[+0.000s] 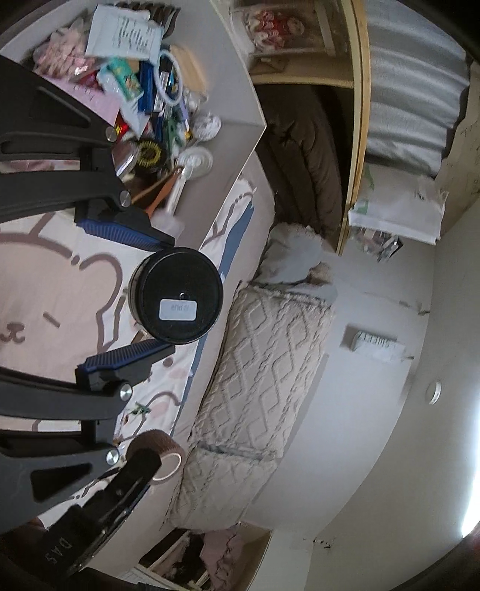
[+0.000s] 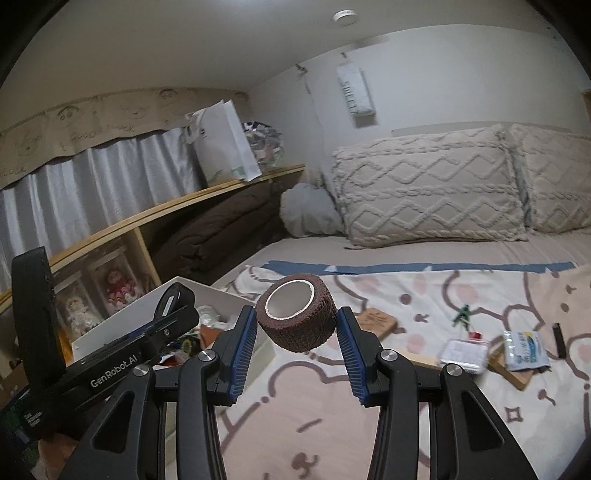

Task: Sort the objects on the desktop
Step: 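Carry the tin and tape roll over the white box with both tools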

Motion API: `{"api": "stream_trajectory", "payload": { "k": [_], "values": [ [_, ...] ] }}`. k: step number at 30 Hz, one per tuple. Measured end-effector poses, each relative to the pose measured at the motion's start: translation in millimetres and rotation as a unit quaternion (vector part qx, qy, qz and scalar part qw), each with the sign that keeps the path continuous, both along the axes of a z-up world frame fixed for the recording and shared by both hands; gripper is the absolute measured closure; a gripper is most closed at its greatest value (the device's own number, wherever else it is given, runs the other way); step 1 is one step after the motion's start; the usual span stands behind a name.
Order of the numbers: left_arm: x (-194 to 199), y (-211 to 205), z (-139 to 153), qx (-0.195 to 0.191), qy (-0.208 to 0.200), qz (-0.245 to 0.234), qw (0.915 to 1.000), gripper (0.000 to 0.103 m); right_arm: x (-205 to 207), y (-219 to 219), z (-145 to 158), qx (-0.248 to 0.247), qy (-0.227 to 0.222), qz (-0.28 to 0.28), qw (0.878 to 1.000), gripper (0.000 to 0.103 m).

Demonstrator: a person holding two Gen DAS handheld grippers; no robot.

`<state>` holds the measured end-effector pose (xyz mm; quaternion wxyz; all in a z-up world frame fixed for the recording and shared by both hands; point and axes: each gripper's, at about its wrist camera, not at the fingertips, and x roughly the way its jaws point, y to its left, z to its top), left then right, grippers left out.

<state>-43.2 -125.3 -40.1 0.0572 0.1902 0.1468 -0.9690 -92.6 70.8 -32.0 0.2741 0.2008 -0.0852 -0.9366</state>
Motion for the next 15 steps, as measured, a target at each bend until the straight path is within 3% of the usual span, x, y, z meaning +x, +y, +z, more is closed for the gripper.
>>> {"api": "stream_trajectory", "payload": {
  "k": [15],
  "values": [
    [15, -52, -1, 0.017, -0.009, 0.048, 0.9987, 0.054, -10, -81, -1, 0.029, -0.037, 0.059, 0.997, 0.058]
  ]
}}
